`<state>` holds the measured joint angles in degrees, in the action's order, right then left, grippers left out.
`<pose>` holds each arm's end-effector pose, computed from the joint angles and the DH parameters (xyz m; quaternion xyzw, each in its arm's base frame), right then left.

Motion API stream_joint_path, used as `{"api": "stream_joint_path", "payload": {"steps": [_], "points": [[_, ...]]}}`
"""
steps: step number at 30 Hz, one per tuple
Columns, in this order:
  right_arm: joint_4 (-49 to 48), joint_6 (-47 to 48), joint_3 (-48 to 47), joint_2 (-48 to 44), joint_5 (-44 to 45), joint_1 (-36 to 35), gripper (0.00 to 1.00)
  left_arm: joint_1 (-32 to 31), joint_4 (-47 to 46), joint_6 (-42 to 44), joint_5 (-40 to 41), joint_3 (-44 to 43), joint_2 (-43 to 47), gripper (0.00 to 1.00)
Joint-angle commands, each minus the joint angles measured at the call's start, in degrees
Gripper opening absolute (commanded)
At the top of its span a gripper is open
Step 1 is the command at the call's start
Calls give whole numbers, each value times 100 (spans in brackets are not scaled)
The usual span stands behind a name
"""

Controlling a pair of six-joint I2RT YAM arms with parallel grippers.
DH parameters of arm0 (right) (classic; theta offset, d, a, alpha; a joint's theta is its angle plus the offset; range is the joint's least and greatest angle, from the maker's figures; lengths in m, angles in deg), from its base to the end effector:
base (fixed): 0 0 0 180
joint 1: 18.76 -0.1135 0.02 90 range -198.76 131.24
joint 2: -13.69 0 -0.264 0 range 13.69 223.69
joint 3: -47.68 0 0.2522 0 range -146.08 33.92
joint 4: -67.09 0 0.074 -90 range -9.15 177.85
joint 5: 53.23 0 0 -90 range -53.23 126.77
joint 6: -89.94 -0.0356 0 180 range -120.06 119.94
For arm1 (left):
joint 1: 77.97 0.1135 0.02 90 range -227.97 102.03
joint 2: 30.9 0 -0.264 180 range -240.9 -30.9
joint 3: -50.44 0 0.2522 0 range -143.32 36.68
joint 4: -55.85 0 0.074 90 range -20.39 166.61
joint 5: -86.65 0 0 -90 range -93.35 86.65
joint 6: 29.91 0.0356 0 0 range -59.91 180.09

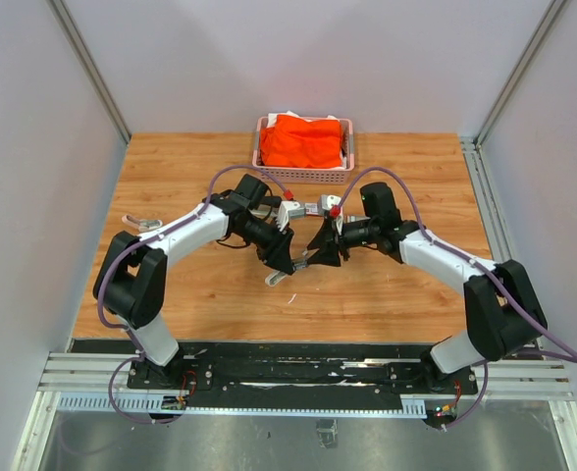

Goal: Unload the staples from the stapler
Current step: Place the stapler at the center of the board.

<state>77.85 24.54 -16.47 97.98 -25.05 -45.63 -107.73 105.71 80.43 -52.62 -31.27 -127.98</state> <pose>0.2610 0.1674 0.2427 -0.5523 0.5623 0.4552 0.4142 0.2787 -0.1904 0.2204 0.4569 0.7665 -0.4218 0.1609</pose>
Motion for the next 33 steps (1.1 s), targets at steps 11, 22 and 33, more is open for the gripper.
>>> {"api": "stream_joint_path", "payload": {"steps": [11,22,33], "points": [[698,-665,-468,444,-353,138,36,14,-90,62,-208,5,304,1],[889,-768,-681,713,-578,138,22,14,-69,161,-336,71,351,2],[1118,-880,-874,888,-1012,139,0,14,-72,168,-183,27,330,14]]}}
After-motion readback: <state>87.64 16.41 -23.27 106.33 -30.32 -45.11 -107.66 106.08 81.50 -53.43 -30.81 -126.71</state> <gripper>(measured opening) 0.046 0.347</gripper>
